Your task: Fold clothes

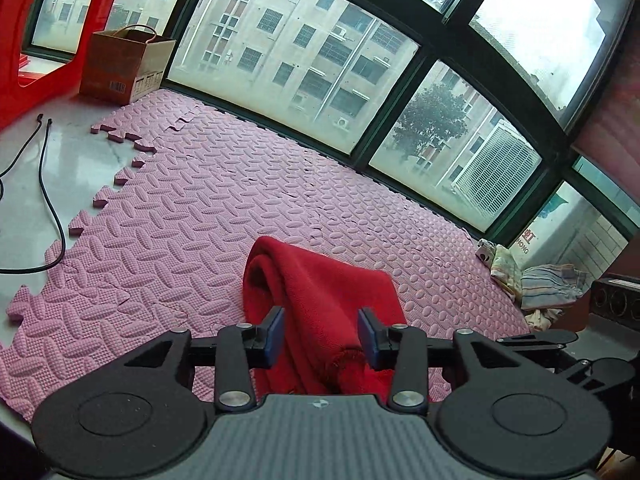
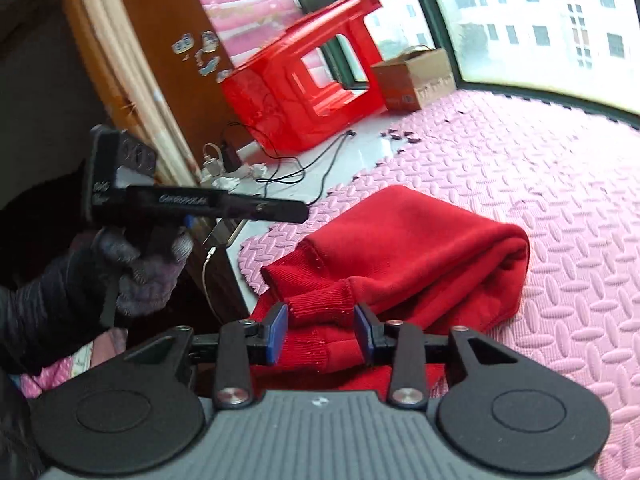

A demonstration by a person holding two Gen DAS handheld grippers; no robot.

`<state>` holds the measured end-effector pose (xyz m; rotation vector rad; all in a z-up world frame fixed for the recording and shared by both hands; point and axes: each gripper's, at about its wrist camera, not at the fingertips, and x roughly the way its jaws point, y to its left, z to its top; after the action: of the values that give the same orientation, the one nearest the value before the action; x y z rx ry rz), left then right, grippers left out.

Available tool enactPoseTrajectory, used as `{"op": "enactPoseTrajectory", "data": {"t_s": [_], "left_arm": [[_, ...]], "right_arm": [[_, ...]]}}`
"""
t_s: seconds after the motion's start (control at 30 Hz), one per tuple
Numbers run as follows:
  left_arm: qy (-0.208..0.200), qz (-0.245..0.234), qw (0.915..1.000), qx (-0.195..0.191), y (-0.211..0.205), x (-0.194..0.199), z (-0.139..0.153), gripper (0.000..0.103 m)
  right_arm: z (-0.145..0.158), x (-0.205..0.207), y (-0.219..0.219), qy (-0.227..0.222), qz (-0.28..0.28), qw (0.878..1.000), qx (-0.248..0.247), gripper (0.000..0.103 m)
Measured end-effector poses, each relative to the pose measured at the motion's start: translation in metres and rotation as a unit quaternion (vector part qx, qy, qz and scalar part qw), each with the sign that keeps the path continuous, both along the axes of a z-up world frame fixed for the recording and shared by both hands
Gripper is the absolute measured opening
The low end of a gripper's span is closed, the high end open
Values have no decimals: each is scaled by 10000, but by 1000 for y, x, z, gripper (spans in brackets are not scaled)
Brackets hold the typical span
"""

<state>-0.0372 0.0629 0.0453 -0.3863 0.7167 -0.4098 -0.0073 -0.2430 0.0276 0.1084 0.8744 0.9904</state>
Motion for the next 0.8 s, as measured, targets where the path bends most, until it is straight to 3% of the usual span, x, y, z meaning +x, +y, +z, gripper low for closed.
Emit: {"op": "enactPoseTrajectory", "data": {"t_s": [0.17,0.23,0.43,0.53,0.7,0.8], "left_arm": [[213,-82,9997,-131,-2,-2,-9,40],[293,-146,9992,-218,-3,-2,-12,19],[301,-257,9985,-384,-3,-5,-11,10],[308,-267,9976,-553,1,-6,-7,9],[326,-315,9954,-843,6,-15,3,8],[355,-379,9939,-974,9,-25,8,8]], "right_arm": [[-17,24,4,925,-387,9949,147,44],[-26,31,4,1276,-563,9898,293,43],[-54,47,-2,2366,-1065,9620,852,42],[-54,47,-2,2353,-1098,9621,836,19],[-32,40,-11,2277,-1017,9627,1051,14],[-26,34,-21,2463,-1044,9566,1157,13]]}}
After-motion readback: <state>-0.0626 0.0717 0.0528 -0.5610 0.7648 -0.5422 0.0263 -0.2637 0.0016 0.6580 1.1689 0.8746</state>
